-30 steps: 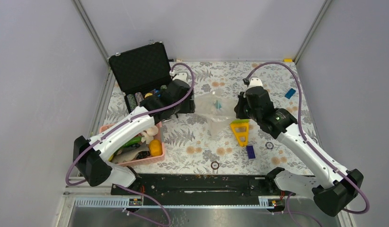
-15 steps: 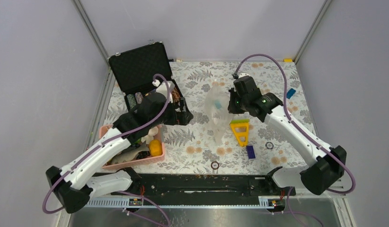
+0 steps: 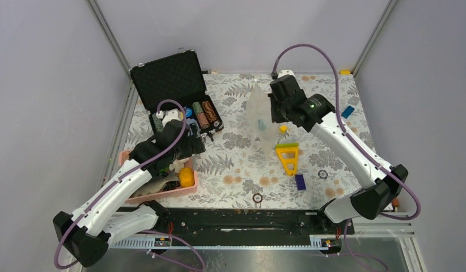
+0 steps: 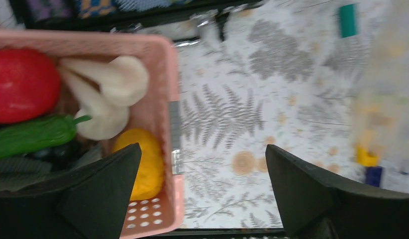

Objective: Place the food in the zip-top bag and seal the zipper
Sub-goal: Adjust the fake fruit at the bin.

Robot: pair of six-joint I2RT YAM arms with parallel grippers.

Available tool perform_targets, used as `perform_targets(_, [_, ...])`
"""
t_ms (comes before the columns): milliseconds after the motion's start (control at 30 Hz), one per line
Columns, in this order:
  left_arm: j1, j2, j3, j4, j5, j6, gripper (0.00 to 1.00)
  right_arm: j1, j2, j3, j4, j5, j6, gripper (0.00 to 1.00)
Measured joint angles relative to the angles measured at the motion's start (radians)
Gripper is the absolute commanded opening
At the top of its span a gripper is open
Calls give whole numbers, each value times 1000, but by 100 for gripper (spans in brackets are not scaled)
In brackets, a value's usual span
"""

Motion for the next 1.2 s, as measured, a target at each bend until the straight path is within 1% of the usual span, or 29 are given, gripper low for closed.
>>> perform_targets(133, [82, 4, -100, -9, -7, -1, 99, -2, -11, 100, -105, 193, -80, 0])
perform_targets(200, [125, 8, -133, -11, 1, 2, 99, -8, -23, 112, -148, 266, -110, 0])
perform_targets(300, [172, 27, -163, -8, 18, 8, 99, -19, -35, 111, -199, 340, -136, 0])
perform_targets(400, [178, 68, -176, -5, 29, 8, 98, -27, -30, 93, -224, 380, -146, 0])
perform_targets(433, [178, 81, -179, -5, 30, 8, 98, -27, -25, 85, -225, 385, -146, 0])
perform_targets(467, [180, 106, -189, -18, 38, 6, 94, -31, 8, 56, -225, 394, -146, 0])
perform_targets(567, [182, 107, -200, -30, 45, -13, 88, -38, 39, 44, -227, 396, -143, 0])
perform_targets(700, [185, 69, -221, -42, 53, -58, 88, -62, 84, 19, -218, 387, -138, 0])
perform_targets(833, [188, -41, -257, -64, 83, -69, 88, -77, 88, 5, -210, 375, -137, 0])
perform_targets(967, [189, -126, -257, -75, 92, -73, 87, -81, 88, 5, -197, 370, -135, 0])
perform_targets(1067, [190, -139, -257, -102, 89, -86, 82, -83, 88, 4, -191, 364, -134, 0])
perform_targets(1133, [193, -132, -257, -132, 89, -105, 82, -84, 88, 2, -190, 360, -134, 0])
perform_targets(1200, [198, -109, -257, -167, 87, -129, 77, -84, 88, 0, -190, 356, -134, 0])
